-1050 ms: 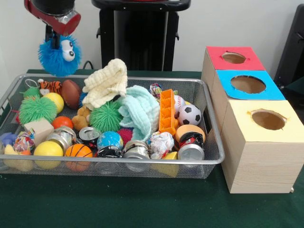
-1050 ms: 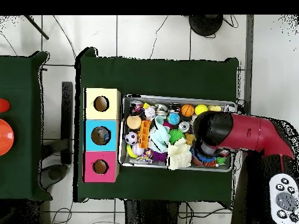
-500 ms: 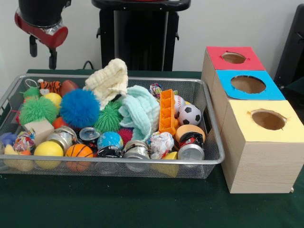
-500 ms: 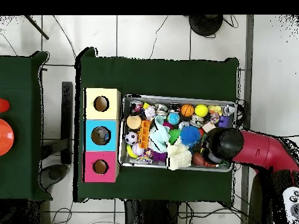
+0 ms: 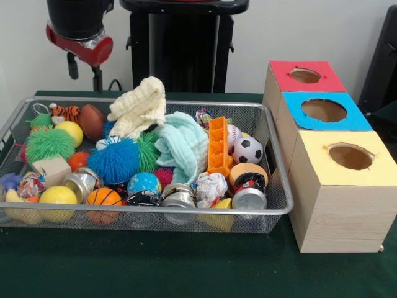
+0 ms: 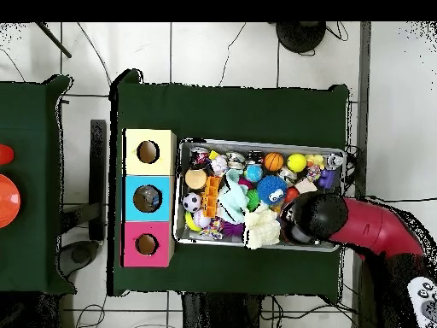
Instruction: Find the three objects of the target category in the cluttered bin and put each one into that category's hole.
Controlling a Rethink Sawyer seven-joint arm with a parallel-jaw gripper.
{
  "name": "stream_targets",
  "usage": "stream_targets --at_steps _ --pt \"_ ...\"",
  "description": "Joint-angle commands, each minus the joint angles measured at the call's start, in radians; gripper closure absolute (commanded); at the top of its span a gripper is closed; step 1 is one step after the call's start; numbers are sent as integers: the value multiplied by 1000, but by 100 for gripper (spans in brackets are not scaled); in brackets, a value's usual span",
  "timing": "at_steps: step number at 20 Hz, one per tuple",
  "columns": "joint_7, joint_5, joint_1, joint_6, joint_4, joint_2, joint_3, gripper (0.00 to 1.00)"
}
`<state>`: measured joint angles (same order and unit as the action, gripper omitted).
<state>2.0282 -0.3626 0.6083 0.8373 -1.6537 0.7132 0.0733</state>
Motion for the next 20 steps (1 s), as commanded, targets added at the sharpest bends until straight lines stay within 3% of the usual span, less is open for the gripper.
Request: stream_targets --at_steps 1,4,9,14,17,20 --pt "-119 78 32 22 -103 -2 155 0" --pt "-115 111 71 -84 -148 -11 209 0" --pt "-73 68 114 -293 -222 -32 248 0" --pt "-16 28 135 -440 -270 -80 265 0" --pt "16 6 103 -483 -257 -87 238 0" --pt "11 -5 55 -466 -190 -135 193 0"
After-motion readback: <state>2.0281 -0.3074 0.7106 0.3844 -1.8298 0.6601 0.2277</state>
